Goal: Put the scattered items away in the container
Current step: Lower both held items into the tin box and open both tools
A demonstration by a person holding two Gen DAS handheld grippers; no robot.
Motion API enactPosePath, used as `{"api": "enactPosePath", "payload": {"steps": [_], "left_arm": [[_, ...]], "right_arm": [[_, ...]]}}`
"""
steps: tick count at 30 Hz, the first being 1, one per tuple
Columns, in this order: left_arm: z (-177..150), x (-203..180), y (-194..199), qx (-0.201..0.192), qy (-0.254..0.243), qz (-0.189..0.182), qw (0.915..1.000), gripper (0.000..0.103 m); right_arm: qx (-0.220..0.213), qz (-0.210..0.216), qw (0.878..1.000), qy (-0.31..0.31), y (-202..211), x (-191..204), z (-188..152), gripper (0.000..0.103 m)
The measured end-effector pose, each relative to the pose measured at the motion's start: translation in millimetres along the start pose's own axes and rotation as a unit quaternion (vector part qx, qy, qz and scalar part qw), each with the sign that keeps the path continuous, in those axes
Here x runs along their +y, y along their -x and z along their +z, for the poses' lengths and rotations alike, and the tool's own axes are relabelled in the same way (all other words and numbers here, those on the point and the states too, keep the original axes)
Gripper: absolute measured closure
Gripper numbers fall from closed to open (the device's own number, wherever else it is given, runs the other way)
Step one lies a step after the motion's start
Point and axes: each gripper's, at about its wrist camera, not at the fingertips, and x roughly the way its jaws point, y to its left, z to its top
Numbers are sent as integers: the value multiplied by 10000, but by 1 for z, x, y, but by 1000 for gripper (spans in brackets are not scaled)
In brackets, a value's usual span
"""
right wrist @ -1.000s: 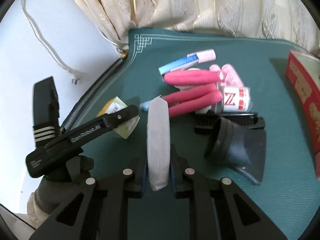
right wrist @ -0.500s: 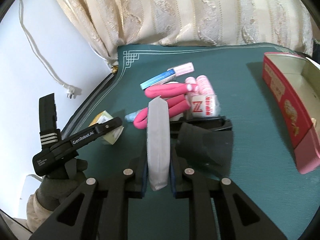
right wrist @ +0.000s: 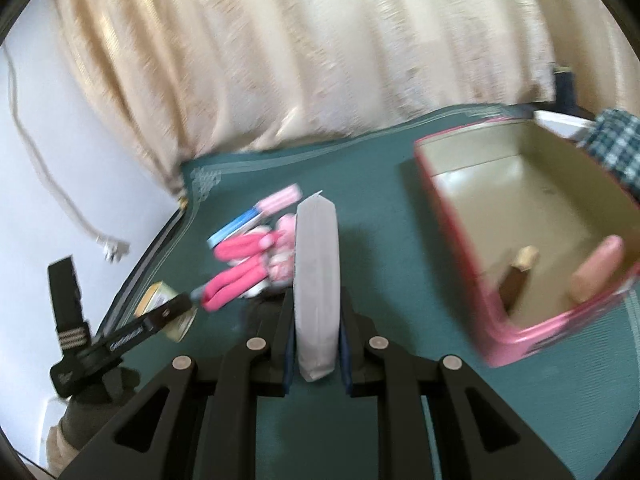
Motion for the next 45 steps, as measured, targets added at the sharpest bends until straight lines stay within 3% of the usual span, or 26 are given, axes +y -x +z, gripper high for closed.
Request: {"api": "enactPosePath", "payload": {"steps": [9,17,25,36,39,41,43,45], "left_arm": [[1,-47,-4,63,-385,-149,9991,55],[8,-87,3,-71,-741,-316,9967,55],[13,-128,6,-119,-1114,-570,9921,55],[19,-177,0,-59,-1462,-852,9856,55],[21,-189,-1,-58,-1553,-927,9835,55],[23,-198,-3,-71,-1629,-989,9816,55],[24,-206,-5,-72,-1684,-1049,9801,55],[25,-215,-8,-65,-1741,-1116,9784,55]], "right_arm": [[-438,-426,9971,-463,29,-58,20,84],[-664,-680,9941,-518,42,-82,30,84],[-745,-1046,9902,-551,45,-112,38,83],[-670,-1113,9891,-688,37,-136,38,83],[-765,-1059,9887,-737,39,-141,39,75],[-860,-1098,9875,-738,42,-142,40,58],[-960,-1141,9860,-745,44,-143,40,32],[-1138,-1316,9825,-668,49,-142,40,31]]}}
